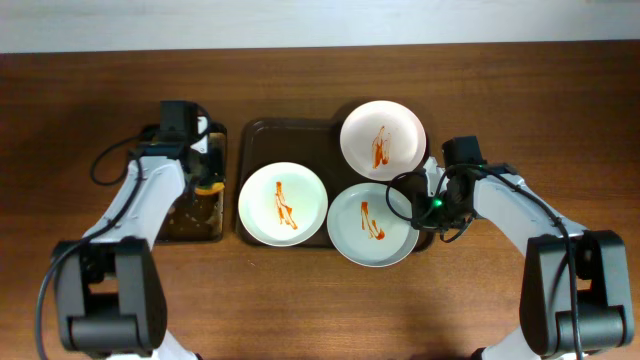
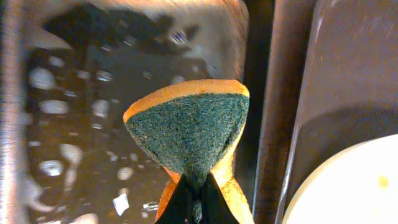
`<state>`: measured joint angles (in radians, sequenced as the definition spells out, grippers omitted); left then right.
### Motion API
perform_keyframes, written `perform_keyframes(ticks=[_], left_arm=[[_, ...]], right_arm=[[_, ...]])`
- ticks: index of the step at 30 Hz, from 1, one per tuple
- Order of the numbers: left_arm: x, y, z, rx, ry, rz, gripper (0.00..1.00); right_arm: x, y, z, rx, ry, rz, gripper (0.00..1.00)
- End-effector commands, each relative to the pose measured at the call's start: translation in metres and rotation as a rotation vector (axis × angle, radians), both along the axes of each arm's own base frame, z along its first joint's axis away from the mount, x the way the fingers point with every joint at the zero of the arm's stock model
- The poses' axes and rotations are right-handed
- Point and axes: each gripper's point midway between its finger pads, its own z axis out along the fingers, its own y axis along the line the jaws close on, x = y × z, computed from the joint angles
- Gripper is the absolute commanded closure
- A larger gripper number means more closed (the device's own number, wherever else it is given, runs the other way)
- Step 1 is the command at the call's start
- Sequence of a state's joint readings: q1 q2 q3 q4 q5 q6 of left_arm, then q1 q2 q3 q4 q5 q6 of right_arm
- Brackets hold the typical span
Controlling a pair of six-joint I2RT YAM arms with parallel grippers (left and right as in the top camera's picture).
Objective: Clean dirty plates on tray and stack at the side
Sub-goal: 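Scrub the right-held plate with the sponge in the left gripper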
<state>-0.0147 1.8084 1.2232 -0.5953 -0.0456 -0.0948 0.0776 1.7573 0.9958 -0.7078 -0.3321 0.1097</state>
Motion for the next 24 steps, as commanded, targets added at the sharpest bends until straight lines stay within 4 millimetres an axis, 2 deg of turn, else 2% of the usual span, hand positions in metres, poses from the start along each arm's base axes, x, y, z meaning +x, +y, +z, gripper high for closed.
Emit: perform_keyframes(ticks=[1, 9, 17, 20, 24], left_arm=[[0.0, -0.009, -0.014, 0.009, 0.027, -0.017, 1.0], [0.004, -0.042, -0.012, -0.009, 0.003, -0.094, 1.0], [0.009, -0.044, -0.007, -0.004, -0.021, -0.098, 1.0], [0.017, -0.04, 0.01, 0.013, -0.066, -0.105, 1.0], [0.029, -0.046, 0.056, 0.014, -0.173, -0.133, 1.0]], right_arm=[[-0.002, -0.003, -0.003, -0.031, 0.014, -0.002, 0.96], [-0.002, -0.003, -0.003, -0.031, 0.014, -0.002, 0.96], [-0.002, -0.003, -0.003, -0.031, 0.014, -0.002, 0.96], [-0.002, -0.003, -0.003, -0.031, 0.014, -0.002, 0.96], [-0.002, -0.003, -0.003, -0.031, 0.014, -0.002, 0.96]])
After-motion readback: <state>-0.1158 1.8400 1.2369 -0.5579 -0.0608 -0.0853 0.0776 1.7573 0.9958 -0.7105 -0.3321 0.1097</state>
